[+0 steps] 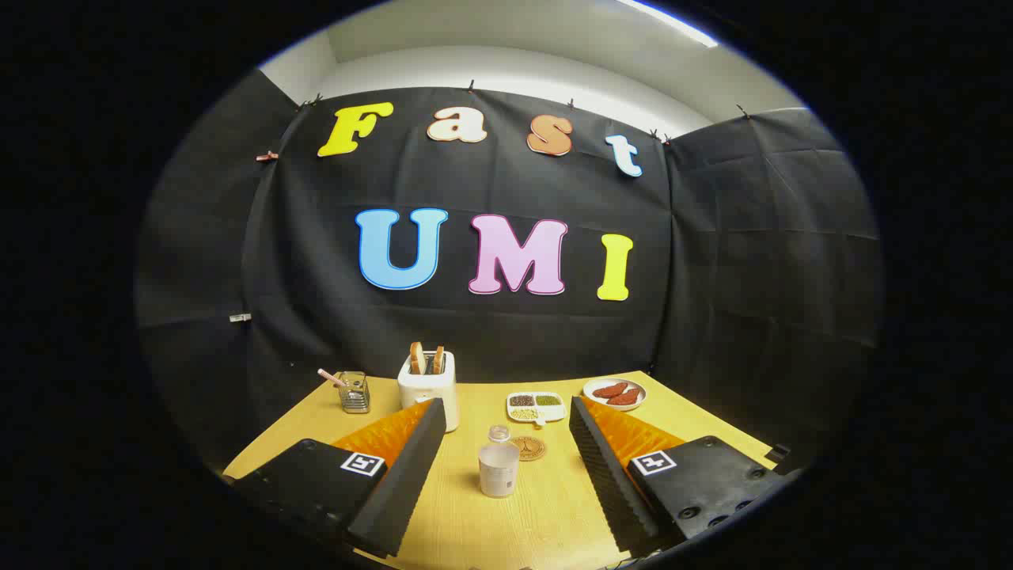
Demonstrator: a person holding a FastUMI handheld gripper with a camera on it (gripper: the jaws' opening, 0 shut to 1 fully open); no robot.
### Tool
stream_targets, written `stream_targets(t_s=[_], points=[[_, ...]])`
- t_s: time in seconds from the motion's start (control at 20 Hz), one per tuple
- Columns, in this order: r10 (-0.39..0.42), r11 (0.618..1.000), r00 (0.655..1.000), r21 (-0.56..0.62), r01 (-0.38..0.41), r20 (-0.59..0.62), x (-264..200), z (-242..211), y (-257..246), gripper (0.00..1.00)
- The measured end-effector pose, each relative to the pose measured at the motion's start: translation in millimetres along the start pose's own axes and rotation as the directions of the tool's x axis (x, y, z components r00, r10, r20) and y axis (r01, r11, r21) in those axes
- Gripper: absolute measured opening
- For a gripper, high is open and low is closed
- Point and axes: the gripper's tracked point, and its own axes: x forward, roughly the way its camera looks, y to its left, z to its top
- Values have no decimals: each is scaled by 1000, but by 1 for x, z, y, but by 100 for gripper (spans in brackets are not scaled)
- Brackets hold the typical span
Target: Take the bottle from table, then pour the juice into the cup, finally place the bottle on the coaster
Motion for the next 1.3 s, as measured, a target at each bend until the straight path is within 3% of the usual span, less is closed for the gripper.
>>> stream_targets(t_s=[0.65,0.95,1.3], points=[[58,997,997,-57,-61,-54,13,-14,24,97],[71,997,996,-27,-73,-59,14,-22,29,97],[29,999,996,-17,-31,-82,29,-40,18,97]])
